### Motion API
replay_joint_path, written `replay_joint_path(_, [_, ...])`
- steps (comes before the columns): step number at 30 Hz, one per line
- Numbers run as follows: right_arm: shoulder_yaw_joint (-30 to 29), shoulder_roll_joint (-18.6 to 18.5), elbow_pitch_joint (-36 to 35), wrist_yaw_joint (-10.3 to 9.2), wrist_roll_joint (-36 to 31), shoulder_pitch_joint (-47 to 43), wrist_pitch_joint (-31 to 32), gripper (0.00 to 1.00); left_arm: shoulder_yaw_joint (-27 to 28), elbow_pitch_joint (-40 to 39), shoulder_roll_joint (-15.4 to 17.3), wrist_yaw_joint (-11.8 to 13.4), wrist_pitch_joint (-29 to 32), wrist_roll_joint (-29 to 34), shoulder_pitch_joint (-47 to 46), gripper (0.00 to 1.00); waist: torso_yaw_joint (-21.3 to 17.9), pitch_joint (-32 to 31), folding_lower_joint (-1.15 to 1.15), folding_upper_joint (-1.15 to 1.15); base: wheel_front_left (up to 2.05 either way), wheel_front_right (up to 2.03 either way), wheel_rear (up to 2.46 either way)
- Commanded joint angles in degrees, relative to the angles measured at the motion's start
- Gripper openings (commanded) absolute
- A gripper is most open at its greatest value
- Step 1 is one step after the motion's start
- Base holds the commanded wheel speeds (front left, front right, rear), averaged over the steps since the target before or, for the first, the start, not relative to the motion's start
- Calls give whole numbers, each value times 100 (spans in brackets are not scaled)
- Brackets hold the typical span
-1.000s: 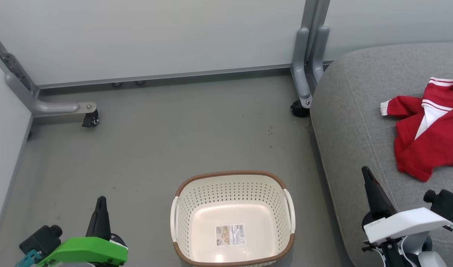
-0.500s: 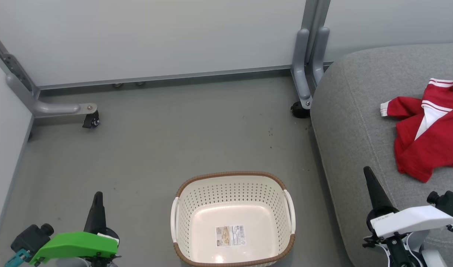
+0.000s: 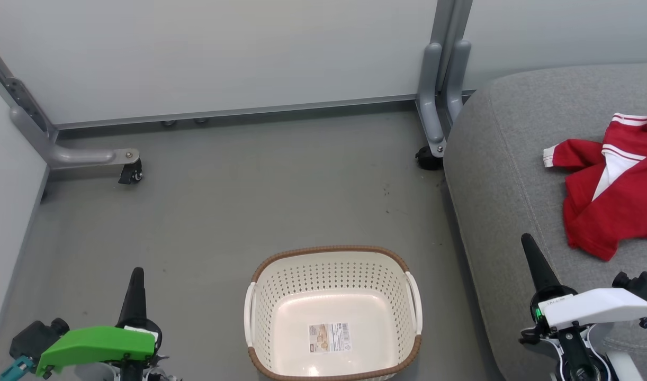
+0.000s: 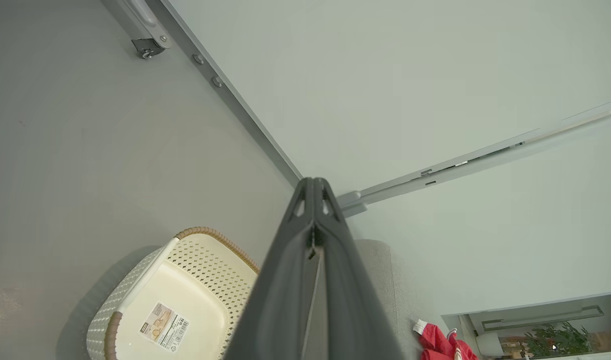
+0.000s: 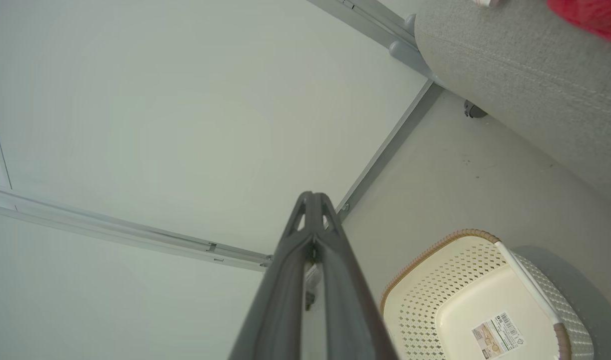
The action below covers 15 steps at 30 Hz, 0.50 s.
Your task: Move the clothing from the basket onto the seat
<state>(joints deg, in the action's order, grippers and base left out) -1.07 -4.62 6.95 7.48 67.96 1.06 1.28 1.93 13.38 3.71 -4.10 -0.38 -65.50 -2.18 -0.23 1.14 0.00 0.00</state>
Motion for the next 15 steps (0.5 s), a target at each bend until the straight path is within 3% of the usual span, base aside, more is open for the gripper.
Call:
replay_joint_path(1, [-28,-44,-2,3,163,119,25,0,51,-25,-3,-51,43,-169,-171,0,1,-2,0,0,0,0,0])
replay_joint_path(15, [-104,-40,206,3,895,236,109,0,173,4,-23,-142,236,-909,-255,0,6,-25,0,0,0,0,0])
